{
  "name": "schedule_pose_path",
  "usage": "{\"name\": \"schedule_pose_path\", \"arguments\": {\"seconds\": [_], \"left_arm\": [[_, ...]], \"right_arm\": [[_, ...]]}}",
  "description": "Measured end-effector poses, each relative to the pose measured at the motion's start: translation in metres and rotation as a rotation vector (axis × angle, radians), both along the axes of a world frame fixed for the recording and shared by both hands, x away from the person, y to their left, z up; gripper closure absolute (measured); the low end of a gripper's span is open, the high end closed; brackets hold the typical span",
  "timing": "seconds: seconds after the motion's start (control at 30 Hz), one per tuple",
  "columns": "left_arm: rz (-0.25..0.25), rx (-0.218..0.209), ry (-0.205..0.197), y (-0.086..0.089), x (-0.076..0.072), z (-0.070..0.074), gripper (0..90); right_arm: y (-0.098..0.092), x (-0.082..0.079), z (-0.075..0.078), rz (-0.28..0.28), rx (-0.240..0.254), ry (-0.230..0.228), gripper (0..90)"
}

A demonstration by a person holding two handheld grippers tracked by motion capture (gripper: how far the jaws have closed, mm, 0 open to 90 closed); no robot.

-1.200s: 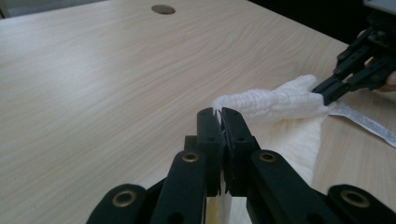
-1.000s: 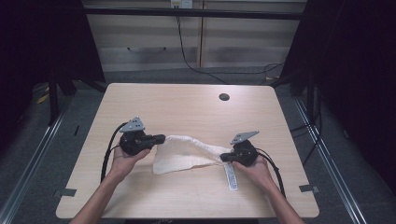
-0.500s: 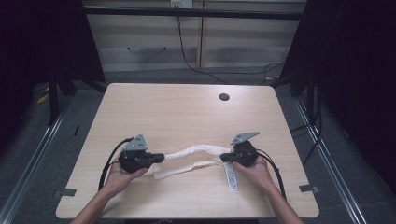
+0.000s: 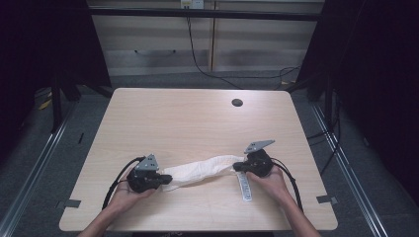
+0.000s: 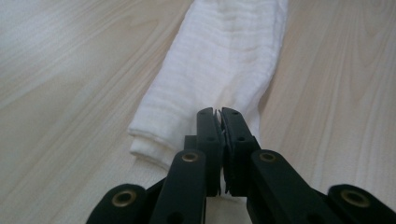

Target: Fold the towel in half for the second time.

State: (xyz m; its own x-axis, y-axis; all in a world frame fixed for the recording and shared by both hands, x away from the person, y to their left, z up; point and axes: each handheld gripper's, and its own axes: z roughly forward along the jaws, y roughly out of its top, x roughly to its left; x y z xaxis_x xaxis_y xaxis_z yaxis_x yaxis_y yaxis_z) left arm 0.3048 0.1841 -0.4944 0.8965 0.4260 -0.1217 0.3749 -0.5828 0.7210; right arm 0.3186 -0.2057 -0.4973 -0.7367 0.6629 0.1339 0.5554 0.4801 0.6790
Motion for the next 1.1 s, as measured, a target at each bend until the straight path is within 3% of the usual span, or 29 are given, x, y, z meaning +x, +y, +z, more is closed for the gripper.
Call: {"name": "schedule_pose_path", "arguments": {"seconds": [0.1, 0.5, 0.67, 0.8, 0.93, 1.1], "left_arm": [[-0.002, 0.001, -0.007, 0.000, 0.000, -0.001, 87.0], [0.071, -0.005, -0.050, 0.001, 0.019, -0.006, 86.7], [0.084, -0.035, -0.022, 0.005, 0.026, -0.008, 86.6], [0.090, -0.028, -0.019, 0.005, 0.024, -0.007, 86.4], [0.090, -0.027, -0.013, 0.005, 0.025, -0.006, 84.9], [0.090, -0.034, 0.001, 0.005, 0.025, -0.005, 82.2]], "right_arm": [[0.001, -0.001, 0.002, -0.005, -0.040, -0.027, 88.3], [-0.006, -0.005, 0.004, -0.041, -0.043, -0.039, 88.0], [-0.009, -0.006, 0.004, -0.048, -0.037, -0.043, 87.9], [-0.010, -0.008, 0.006, -0.052, -0.035, -0.043, 87.7], [-0.013, -0.012, 0.010, -0.053, 0.010, -0.050, 86.3], [-0.013, -0.017, 0.011, -0.039, 0.024, -0.057, 82.6]]}}
